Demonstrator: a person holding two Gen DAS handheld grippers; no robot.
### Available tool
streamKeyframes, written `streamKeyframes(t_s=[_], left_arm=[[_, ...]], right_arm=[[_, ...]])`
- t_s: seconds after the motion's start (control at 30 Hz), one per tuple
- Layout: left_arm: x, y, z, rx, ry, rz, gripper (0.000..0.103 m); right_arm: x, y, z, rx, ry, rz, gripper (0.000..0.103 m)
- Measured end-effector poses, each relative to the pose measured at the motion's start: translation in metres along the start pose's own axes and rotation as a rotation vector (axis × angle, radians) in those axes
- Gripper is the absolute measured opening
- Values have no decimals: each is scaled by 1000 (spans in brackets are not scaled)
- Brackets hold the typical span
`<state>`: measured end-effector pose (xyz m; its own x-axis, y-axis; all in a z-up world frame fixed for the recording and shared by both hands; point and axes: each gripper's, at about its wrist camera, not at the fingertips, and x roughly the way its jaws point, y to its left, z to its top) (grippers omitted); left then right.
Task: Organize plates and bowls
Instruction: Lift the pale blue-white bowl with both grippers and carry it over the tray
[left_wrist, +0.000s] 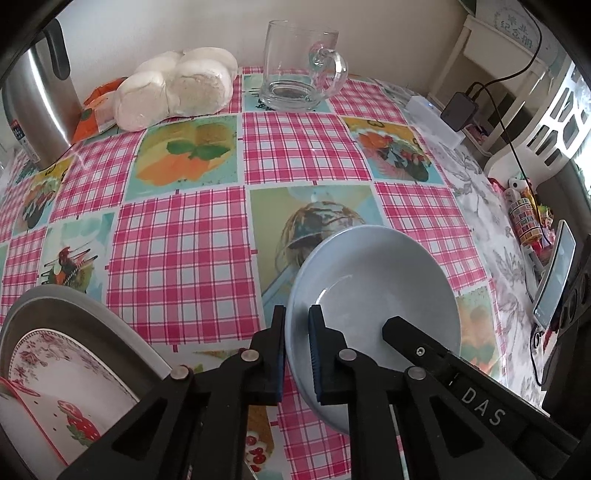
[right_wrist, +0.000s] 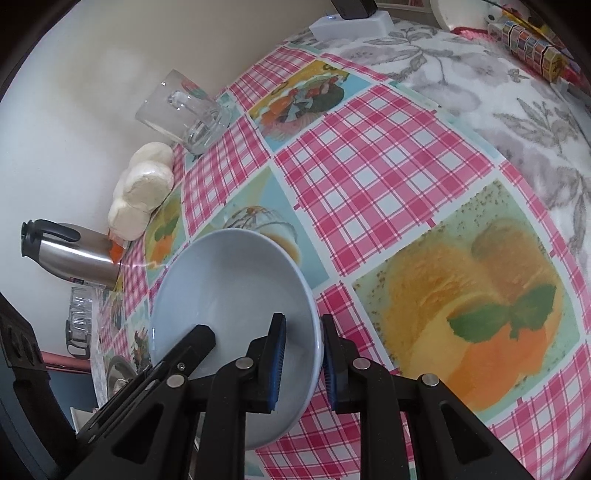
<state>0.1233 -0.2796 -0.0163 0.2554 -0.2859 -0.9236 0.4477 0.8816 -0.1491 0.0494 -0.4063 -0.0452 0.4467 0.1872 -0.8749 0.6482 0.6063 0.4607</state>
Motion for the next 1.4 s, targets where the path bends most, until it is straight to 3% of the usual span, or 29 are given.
streamKeyframes(t_s=[0.33,0.87,1.13,1.4], left_arm=[[-11,-1,2,-14,-23,-16,12],[-125,10,7,-29,-246,-101,12],[-175,37,-3,-60,-325,-122,12],[-204,87,-20,-154,-361,-127,12]], right_arm=[[-12,8,2,-15,-27,-14,21],[-110,72,-7,-121,-245,34,21],[-148,114,-33,-198,-316,63,21],[-149,154,-61,-275,-292,97,21]])
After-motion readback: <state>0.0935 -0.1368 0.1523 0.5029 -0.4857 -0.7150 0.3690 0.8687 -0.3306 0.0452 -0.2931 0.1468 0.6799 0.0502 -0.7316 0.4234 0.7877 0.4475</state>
